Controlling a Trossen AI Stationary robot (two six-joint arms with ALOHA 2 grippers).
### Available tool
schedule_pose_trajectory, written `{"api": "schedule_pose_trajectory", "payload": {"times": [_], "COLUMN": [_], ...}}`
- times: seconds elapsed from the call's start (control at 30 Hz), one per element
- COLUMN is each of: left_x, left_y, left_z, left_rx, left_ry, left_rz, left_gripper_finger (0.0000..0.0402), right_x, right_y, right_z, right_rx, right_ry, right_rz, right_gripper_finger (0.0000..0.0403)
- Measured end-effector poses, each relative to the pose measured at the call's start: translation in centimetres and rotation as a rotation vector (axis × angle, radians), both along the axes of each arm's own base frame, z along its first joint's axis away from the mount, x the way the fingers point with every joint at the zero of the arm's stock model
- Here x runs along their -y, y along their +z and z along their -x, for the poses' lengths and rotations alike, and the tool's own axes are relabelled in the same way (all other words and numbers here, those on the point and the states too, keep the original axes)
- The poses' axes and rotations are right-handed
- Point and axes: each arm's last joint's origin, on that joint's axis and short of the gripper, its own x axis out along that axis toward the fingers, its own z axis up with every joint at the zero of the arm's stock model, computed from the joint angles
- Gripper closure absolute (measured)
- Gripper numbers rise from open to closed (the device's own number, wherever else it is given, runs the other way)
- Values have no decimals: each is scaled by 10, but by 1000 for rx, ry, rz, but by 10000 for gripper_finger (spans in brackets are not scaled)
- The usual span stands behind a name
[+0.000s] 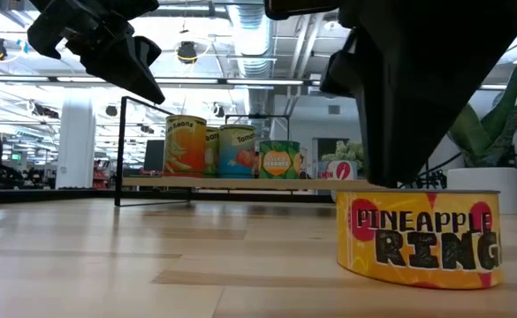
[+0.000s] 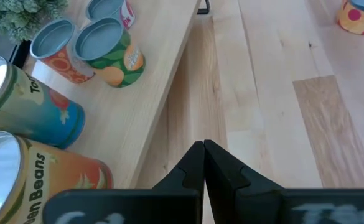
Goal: Pick and place cans onto a shelf
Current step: Put the canned pineapple rings on the shelf
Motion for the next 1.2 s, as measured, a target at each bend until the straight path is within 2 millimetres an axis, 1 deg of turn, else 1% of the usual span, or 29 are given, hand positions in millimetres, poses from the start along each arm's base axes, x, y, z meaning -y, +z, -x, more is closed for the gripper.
{"api": "schedule_pose_trajectory", "payload": {"times": [0.23,0.37,0.53,0.77,0.9,1.2], "left_x": [0,0,0,0,0,0], "left_y": [0,0,0,0,0,0], "left_z": [0,0,0,0,0,0], "left_rx": [0,0,0,-2,-2,-1], "left_ry": [0,0,0,-7,-9,-9], "left_rz": [0,0,0,-9,-11,-11], "left_gripper_finger": [401,401,401,401,401,401], "right_x": [14,19,16,9,8,6], "right_y": [-1,-3,-2,-2,-2,-29], "right_z": [2,0,-2,2,1,-6], "right_rx": [-39,-55,-24,-34,-25,-60], "right_ry": [-38,-50,-46,-25,-26,-26], "right_rz": [110,116,91,71,76,96], "right_gripper_finger": [294,294,294,294,294,297]}}
